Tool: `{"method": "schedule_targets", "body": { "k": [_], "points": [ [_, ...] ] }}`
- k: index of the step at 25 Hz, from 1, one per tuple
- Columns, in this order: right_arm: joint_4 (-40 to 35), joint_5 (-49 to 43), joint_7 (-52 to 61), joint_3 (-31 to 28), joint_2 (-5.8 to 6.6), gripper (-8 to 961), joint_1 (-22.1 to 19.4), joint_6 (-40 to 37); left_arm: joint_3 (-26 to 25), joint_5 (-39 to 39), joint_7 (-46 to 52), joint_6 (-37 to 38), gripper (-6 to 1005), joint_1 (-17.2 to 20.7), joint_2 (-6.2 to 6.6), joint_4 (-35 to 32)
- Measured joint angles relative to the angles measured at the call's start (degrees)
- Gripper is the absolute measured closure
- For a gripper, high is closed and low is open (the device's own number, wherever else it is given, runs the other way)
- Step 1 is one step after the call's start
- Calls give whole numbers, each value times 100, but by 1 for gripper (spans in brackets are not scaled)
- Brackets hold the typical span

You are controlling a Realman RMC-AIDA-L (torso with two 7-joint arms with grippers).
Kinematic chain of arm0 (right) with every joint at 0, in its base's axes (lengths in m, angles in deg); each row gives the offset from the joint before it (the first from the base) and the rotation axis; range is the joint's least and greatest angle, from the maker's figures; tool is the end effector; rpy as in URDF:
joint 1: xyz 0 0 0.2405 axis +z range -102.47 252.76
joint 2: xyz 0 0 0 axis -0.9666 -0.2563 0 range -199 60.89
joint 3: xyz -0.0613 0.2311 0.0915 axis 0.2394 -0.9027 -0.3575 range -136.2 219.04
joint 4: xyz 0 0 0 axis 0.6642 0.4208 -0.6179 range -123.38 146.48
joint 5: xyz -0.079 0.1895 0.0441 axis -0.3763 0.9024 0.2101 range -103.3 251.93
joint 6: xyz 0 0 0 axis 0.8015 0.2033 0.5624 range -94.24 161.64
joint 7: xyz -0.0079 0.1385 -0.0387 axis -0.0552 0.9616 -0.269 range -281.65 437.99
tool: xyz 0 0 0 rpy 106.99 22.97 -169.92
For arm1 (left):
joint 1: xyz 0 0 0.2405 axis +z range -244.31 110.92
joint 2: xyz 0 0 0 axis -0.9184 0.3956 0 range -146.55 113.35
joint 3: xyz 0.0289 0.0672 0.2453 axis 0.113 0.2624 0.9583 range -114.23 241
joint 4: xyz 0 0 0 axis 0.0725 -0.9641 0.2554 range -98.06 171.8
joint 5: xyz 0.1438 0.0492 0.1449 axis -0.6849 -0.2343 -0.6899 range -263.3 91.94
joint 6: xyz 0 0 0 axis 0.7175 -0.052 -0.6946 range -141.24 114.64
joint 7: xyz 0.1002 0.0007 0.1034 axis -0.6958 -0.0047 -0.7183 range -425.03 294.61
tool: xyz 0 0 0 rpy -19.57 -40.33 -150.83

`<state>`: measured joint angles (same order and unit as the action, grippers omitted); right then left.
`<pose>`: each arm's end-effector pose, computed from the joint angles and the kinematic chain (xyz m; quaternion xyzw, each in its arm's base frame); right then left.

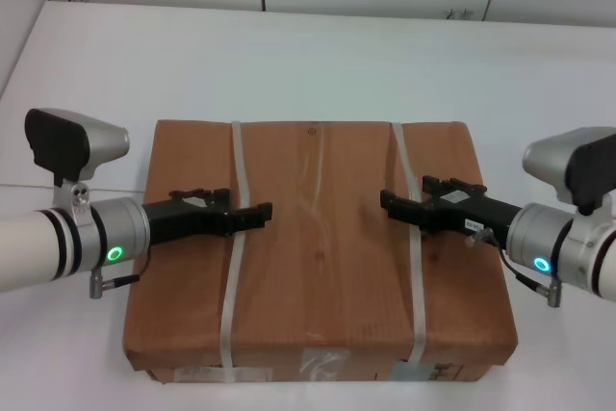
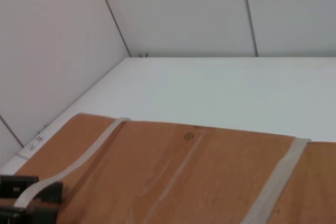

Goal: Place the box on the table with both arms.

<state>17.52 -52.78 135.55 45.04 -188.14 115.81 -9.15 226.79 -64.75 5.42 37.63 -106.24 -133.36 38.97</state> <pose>0.2911 0.3452 -0.1178 -0.8538 0.4049 0.1721 0.2783 -0.3174 0.3463 -0.0814 -0.8583 -0.4195 -0.1532 0.2530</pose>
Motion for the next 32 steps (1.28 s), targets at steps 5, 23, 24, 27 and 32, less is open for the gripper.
{"method": "schedule_targets", "body": {
  "k": [5,23,24,27,32],
  "points": [
    [-70,-1,-69,-325,-1,100,-297,-443,-3,38,61,11,147,-3,8,2],
    [-1475,-404,-800,-143,38,97,-685,-4025,65,1034,-1650,3751,154,509,143,662],
    [-1588,-446,-796,-47,42,98,-663,-4258,67,843,-1725,4193,154,505,214,708],
    [-1978,-505,-738,568,62,98,-514,-5093,69,332,-1800,4915,155,448,409,752],
    [-2212,-508,-599,1050,67,99,-359,-5658,69,-141,-1860,5491,156,381,552,754]
  ]
}}
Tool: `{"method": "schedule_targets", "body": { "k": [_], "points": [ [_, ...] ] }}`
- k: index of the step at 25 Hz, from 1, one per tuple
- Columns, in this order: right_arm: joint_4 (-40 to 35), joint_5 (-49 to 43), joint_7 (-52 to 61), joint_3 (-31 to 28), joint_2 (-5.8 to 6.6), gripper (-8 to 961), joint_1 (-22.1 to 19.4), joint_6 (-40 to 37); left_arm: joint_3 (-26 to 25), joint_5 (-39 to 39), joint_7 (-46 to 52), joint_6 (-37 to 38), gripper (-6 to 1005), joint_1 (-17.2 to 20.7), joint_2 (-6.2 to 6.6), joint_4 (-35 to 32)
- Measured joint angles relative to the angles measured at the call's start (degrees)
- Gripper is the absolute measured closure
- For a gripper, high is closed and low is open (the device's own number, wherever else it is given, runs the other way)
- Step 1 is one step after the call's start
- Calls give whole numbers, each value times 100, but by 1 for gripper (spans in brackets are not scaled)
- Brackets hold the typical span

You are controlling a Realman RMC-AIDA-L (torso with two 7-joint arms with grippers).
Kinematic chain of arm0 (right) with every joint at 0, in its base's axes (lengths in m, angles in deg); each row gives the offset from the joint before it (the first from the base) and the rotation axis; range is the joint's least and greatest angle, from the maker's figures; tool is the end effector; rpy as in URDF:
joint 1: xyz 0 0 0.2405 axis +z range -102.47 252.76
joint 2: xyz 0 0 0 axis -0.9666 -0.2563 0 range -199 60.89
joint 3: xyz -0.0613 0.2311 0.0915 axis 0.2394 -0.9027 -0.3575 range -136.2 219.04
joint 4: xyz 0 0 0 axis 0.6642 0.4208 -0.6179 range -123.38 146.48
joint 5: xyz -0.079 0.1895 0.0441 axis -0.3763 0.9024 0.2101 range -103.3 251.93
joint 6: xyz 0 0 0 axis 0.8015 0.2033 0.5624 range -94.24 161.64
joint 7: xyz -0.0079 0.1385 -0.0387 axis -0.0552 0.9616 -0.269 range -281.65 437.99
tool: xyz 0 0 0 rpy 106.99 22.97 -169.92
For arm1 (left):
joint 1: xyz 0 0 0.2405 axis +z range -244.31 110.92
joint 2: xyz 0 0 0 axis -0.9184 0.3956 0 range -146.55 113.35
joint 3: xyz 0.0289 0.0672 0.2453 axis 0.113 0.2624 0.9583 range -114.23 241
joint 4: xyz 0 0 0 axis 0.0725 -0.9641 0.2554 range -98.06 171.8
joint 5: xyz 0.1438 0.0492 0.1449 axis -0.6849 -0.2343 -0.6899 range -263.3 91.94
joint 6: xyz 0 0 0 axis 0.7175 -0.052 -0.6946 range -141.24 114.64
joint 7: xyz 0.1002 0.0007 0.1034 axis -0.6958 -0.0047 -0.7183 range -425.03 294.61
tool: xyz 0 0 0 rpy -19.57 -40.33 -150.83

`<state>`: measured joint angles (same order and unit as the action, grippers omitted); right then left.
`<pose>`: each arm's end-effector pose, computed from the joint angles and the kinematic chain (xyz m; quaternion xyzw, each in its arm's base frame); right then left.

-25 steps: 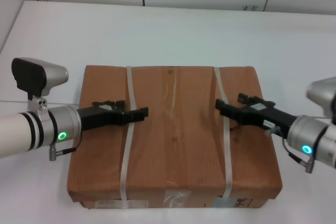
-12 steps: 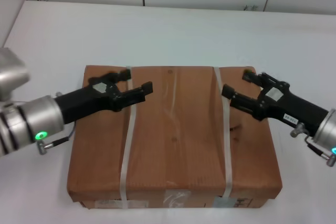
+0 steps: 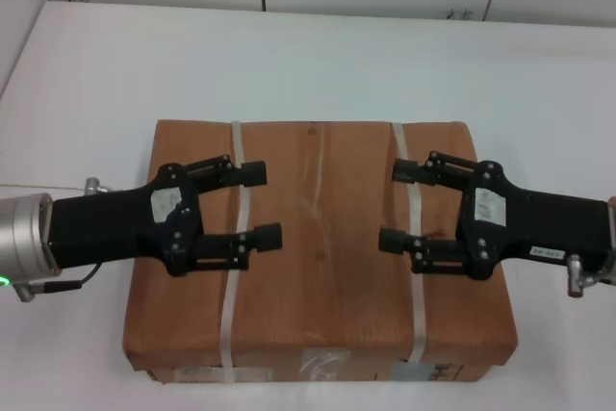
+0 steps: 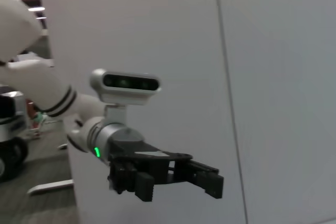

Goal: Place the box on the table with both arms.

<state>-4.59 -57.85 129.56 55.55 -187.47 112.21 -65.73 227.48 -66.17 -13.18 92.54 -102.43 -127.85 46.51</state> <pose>0.2439 0.2999 -0.0357 -0.9310 0.0929 0.3445 0.0766 -0.2709 0.2836 0.0009 -0.9157 -0.1428 -0.3701 0.0643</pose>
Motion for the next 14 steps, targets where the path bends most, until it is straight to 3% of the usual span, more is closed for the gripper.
{"method": "schedule_targets", "body": {
  "k": [14],
  "points": [
    [-30,-2,-45,46,-25,99,11,-63,-1,-12,-52,61,156,-46,-61,3]
  ]
}}
